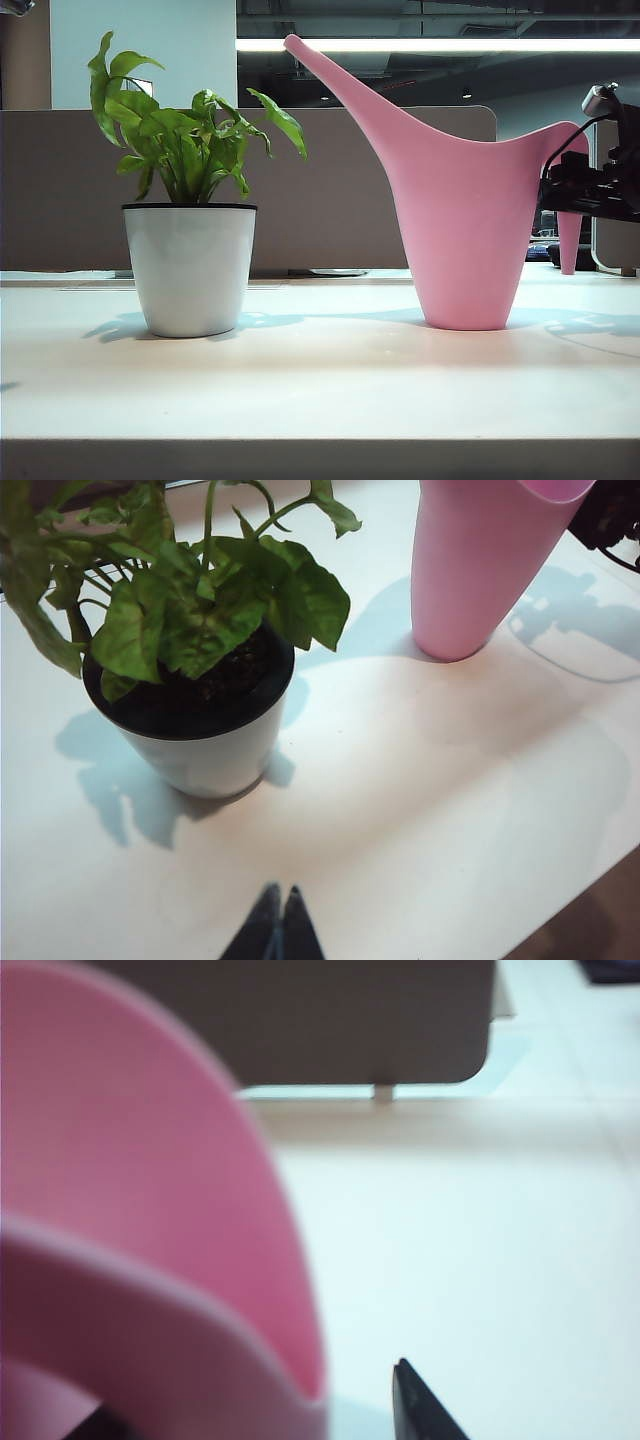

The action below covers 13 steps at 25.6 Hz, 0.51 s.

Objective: Pick up the watering can from the table, water the potted plant, and put the can back.

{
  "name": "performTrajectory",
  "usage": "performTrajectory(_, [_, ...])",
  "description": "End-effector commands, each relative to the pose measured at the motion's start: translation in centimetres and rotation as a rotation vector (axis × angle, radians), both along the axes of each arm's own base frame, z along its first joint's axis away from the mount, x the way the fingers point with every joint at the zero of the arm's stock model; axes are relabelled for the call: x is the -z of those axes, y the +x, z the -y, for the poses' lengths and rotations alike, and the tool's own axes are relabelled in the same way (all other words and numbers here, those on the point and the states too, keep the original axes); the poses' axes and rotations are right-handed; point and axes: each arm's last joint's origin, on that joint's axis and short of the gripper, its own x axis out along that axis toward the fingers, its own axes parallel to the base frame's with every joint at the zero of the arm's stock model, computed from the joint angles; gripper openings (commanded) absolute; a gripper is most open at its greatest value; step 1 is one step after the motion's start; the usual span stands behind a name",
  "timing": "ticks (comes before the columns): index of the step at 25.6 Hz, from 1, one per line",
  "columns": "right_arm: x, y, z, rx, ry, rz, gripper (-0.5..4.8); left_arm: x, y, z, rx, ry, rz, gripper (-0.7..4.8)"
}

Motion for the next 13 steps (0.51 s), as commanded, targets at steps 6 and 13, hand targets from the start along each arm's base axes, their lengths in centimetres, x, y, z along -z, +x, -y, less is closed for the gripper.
performTrajectory(6, [-2.0,-1.3,-0.3,-0.051,-0.012,-0.046,3.92,-0.2,0.0,0.0,-0.002,-0.005,0.015,-0.05])
performTrajectory(13, [-3.3,-3.2,-0.4,-0.027,-0.050,-0.156,4.24,-0.2,0.0,0.0,-0.002,-0.004,0.015,-0.05])
